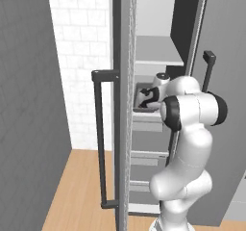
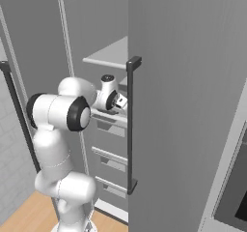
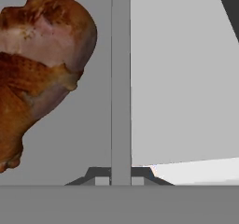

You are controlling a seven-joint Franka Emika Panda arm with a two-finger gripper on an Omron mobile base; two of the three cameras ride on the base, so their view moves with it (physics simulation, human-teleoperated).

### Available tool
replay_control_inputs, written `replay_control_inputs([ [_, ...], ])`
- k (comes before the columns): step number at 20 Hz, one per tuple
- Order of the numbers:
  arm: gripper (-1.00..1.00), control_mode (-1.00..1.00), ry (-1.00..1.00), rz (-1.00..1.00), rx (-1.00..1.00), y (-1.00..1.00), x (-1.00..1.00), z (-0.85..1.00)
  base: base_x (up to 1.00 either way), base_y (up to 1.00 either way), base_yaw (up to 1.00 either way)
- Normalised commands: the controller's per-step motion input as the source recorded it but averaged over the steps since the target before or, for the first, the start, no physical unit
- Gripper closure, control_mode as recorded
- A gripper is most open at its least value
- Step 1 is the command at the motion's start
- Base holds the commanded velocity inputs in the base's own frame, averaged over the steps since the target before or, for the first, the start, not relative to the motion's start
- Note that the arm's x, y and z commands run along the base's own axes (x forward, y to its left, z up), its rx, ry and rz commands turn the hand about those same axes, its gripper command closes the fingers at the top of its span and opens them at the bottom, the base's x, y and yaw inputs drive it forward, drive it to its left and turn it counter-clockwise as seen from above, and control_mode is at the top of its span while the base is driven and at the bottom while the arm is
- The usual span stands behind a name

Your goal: Take the meat container that has the chicken drumstick and place it on the second highest rack of the freezer. Then take the vegetable container that has the carrot and cucumber and place it on the highest rack of the freezer.

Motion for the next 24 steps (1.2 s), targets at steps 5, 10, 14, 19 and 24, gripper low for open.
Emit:
replay_control_inputs([
  [5,1.00,-1.00,0.00,-0.02,0.00,0.00,0.42,-0.27,0.00,0.00,0.00],
  [10,1.00,-1.00,-0.02,-0.03,0.00,-0.06,0.36,-0.30,0.00,0.00,0.00],
  [14,1.00,-1.00,-0.05,-0.04,0.00,-0.06,0.24,-0.18,0.00,0.00,0.00],
  [19,1.00,-1.00,-0.04,-0.04,0.00,-0.03,0.17,-0.02,0.00,0.00,0.00],
  [24,-1.00,-1.00,0.00,0.00,0.00,0.00,0.00,0.00,0.00,0.00,0.00],
])
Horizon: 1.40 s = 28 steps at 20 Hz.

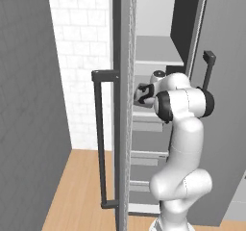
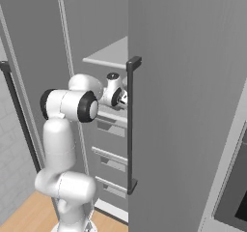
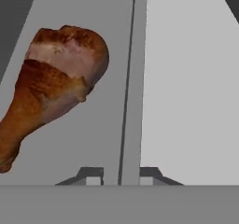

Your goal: Take the meat container that has the chicken drumstick and place it on the second highest rack of the freezer. Then take the vegetable container that has the carrot and cucumber and place it on the highest rack of the freezer.

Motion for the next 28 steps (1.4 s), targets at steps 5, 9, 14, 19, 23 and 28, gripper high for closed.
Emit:
replay_control_inputs([
  [5,-1.00,-1.00,0.00,0.00,0.00,0.00,0.00,0.00,0.00,0.00,0.00],
  [9,-1.00,-1.00,-0.11,0.00,0.00,0.00,-0.19,0.00,0.00,0.00,0.00],
  [14,-1.00,-1.00,-0.18,0.01,0.00,0.00,-0.51,0.00,0.00,0.00,0.00],
  [19,-1.00,-1.00,-0.18,0.02,0.00,0.00,-0.29,0.13,0.00,0.00,0.00],
  [23,-1.00,-1.00,-0.12,0.00,0.00,0.01,-0.13,0.88,0.00,0.00,0.00],
  [28,-1.00,-1.00,-0.09,0.00,0.00,0.00,-0.32,0.98,0.00,0.00,0.00],
])
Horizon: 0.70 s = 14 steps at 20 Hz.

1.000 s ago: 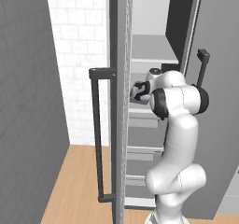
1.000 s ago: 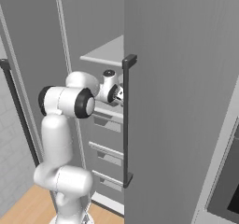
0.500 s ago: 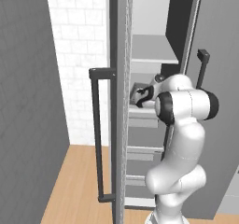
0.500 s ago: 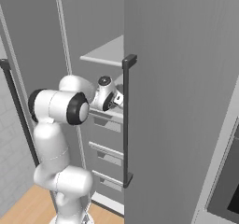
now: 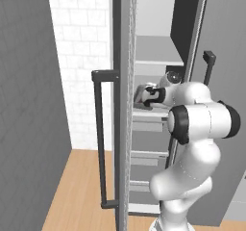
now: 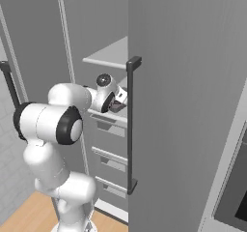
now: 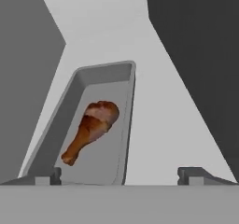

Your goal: Take the meat container that has the chicken drumstick and place it on the second highest rack of the freezer. Then take the vegetable container that has the carrot and cucumber and place it on the highest rack of the freezer.

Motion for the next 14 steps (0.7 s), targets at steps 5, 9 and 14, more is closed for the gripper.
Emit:
replay_control_inputs([
  [5,-1.00,-1.00,0.00,0.01,0.00,0.00,-0.73,0.36,0.00,0.00,0.00],
  [9,-1.00,-1.00,0.02,0.02,-0.01,0.00,-0.87,0.31,0.00,0.00,0.00],
  [14,-1.00,-1.00,0.18,0.06,-0.07,0.02,-0.69,0.33,0.00,0.00,0.00],
])
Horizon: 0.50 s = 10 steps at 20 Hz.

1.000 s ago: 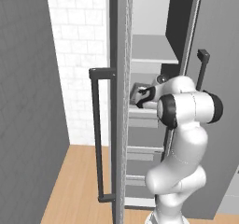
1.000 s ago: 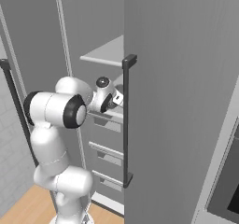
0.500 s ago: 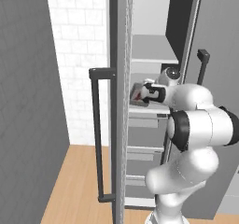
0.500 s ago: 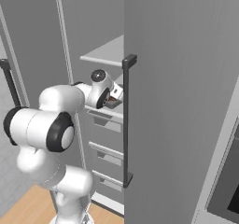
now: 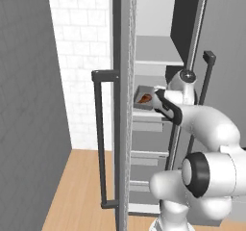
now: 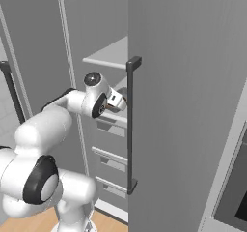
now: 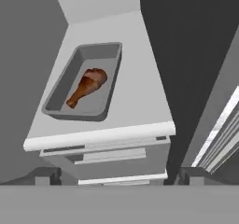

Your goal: Take the meat container that has the chicken drumstick and place it on the second highest rack of the freezer. Then take the vegetable container that has the carrot and cucumber and place it on the highest rack of the freezer.

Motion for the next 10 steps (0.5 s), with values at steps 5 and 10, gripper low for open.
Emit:
replay_control_inputs([
  [5,-1.00,-1.00,0.33,0.06,-0.11,0.00,-0.42,0.14,0.00,0.00,0.00],
  [10,-1.00,-1.00,0.24,0.02,-0.07,-0.09,-0.46,0.25,0.00,0.00,0.00],
])
